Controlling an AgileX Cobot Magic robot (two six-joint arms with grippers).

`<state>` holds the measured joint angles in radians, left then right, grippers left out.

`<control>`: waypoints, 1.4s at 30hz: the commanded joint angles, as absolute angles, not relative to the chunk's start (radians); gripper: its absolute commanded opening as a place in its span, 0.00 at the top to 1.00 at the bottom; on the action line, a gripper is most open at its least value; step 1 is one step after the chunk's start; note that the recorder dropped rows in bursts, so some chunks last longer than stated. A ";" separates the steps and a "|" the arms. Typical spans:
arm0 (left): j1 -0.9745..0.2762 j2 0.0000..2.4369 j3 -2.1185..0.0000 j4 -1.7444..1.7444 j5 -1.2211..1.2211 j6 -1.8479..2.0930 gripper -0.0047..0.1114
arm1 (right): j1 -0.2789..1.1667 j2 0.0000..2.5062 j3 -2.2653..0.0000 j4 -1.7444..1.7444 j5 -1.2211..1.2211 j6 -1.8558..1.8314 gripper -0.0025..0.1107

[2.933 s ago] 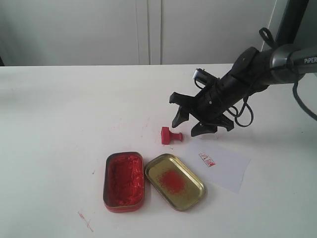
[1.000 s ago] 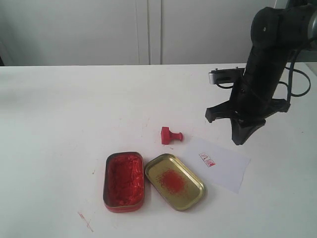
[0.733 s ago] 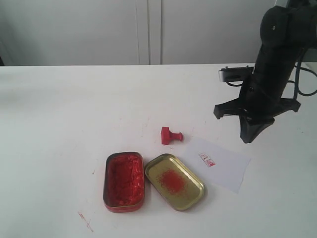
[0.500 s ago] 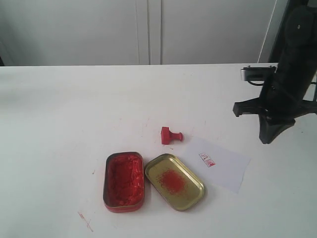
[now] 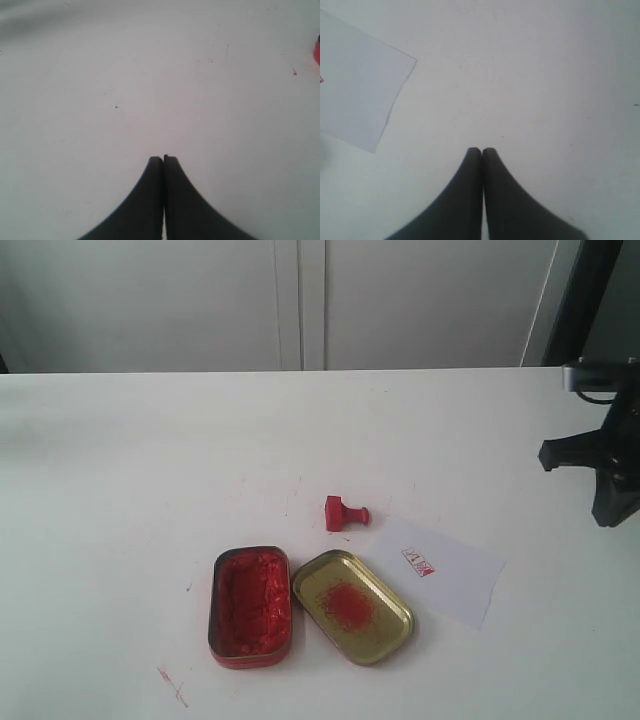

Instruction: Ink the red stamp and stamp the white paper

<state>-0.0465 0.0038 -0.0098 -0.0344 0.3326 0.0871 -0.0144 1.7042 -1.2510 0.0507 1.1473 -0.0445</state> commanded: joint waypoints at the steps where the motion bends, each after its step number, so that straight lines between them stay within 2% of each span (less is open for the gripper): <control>1: -0.051 0.000 0.000 -0.037 0.334 0.086 0.96 | -0.020 1.606 -1.184 0.033 1.081 -0.038 0.98; 26: -0.051 0.000 0.000 -0.037 0.334 0.086 0.96 | -0.020 0.978 -0.850 0.022 0.786 -0.040 0.98; 42: -0.051 0.000 0.000 -0.037 0.334 0.086 0.96 | -0.020 0.572 -0.693 0.023 0.726 -0.040 0.98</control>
